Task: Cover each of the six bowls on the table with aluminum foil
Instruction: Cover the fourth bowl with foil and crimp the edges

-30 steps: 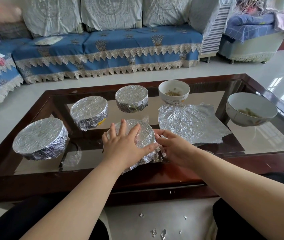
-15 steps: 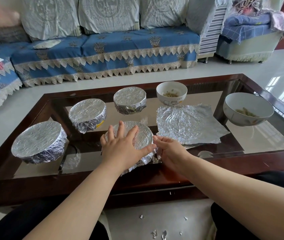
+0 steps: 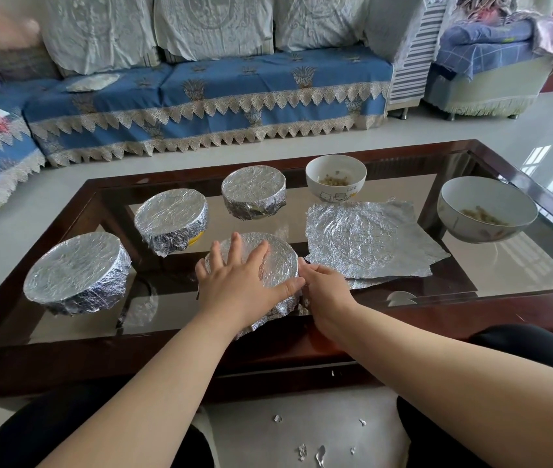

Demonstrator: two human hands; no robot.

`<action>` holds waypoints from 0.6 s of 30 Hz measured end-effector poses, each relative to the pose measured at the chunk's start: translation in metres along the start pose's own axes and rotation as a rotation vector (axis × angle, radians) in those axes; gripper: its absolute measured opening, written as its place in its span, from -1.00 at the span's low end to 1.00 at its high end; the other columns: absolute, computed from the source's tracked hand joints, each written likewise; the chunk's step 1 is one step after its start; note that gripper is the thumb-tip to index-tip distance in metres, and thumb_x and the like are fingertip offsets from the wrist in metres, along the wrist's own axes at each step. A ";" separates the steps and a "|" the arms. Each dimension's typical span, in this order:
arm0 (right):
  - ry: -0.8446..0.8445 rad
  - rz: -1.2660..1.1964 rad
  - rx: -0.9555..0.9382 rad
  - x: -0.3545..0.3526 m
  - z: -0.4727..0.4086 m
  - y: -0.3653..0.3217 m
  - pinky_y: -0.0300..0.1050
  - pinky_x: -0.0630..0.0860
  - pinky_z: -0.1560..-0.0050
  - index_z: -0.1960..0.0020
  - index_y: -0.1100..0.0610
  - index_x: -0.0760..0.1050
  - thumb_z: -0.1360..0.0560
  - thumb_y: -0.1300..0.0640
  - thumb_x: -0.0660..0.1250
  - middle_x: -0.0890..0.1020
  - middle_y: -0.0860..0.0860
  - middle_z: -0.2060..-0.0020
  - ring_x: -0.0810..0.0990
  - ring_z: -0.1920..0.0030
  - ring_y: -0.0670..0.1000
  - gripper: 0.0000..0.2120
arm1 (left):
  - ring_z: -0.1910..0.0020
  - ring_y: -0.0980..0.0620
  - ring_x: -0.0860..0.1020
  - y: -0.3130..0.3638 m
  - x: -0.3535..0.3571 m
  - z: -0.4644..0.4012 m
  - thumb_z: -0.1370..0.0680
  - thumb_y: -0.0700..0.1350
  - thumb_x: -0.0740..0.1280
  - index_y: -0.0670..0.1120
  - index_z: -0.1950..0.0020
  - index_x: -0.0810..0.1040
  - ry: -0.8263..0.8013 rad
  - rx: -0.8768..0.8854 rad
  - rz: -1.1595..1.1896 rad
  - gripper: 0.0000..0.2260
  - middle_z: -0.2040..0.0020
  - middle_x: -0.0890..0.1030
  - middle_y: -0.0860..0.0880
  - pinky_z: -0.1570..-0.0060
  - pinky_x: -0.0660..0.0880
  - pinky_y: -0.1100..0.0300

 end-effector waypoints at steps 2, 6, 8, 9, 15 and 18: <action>0.019 0.000 -0.002 0.001 0.000 -0.001 -0.12 0.36 0.34 0.31 0.13 0.43 -0.58 0.06 0.31 0.46 0.05 0.46 0.39 0.46 0.00 -0.69 | -0.59 -0.21 -0.20 -0.001 0.000 0.000 -0.26 0.65 -0.11 0.28 -0.59 -0.04 0.009 -0.002 -0.001 -0.05 -0.64 -0.18 -0.03 -0.50 -0.09 -0.25; 0.055 0.096 0.009 -0.002 0.001 -0.004 -0.12 0.37 0.28 0.29 0.13 0.45 -0.57 0.03 0.31 0.45 0.06 0.43 0.38 0.42 0.01 -0.70 | -0.59 -0.21 -0.20 -0.001 0.000 0.000 -0.25 0.65 -0.13 0.28 -0.59 -0.05 0.010 -0.002 0.000 -0.04 -0.64 -0.18 -0.03 -0.49 -0.09 -0.25; 0.059 0.147 0.010 -0.004 0.000 -0.007 -0.23 0.37 0.41 0.32 0.14 0.43 -0.57 0.06 0.28 0.44 0.07 0.46 0.38 0.48 -0.01 -0.69 | -0.59 -0.22 -0.19 -0.001 -0.001 -0.001 -0.23 0.64 -0.14 0.29 -0.59 -0.04 0.008 -0.005 0.004 -0.04 -0.64 -0.17 -0.03 -0.49 -0.09 -0.25; 0.062 0.172 0.010 -0.005 0.001 -0.008 -0.27 0.36 0.47 0.33 0.14 0.43 -0.58 0.08 0.27 0.45 0.06 0.48 0.39 0.51 -0.02 -0.68 | -0.59 -0.22 -0.19 -0.001 -0.001 -0.001 -0.23 0.64 -0.14 0.29 -0.59 -0.04 0.009 -0.007 0.006 -0.04 -0.64 -0.17 -0.03 -0.49 -0.09 -0.25; 0.077 0.242 -0.027 -0.001 -0.003 -0.008 -0.14 0.42 0.35 0.24 0.17 0.51 -0.59 0.10 0.27 0.55 0.04 0.50 0.45 0.50 -0.02 -0.74 | -0.59 -0.22 -0.19 -0.002 0.001 -0.001 -0.25 0.65 -0.12 0.29 -0.58 -0.04 0.012 -0.009 0.003 -0.06 -0.64 -0.17 -0.03 -0.49 -0.09 -0.26; 0.066 0.278 -0.064 0.001 -0.006 -0.009 -0.19 0.32 0.51 0.12 0.18 0.51 -0.60 0.13 0.24 0.51 0.02 0.50 0.40 0.57 -0.04 -0.82 | -0.59 -0.22 -0.17 -0.001 0.000 -0.002 -0.26 0.65 -0.11 0.29 -0.58 -0.02 0.023 -0.008 0.000 -0.07 -0.64 -0.14 -0.04 -0.49 -0.07 -0.26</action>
Point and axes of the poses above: each hand's wrist, its own z-axis away from the middle knuckle, its own x-axis out of the palm, y = z × x, the point moved 10 cm from there along -z, towards the middle knuckle
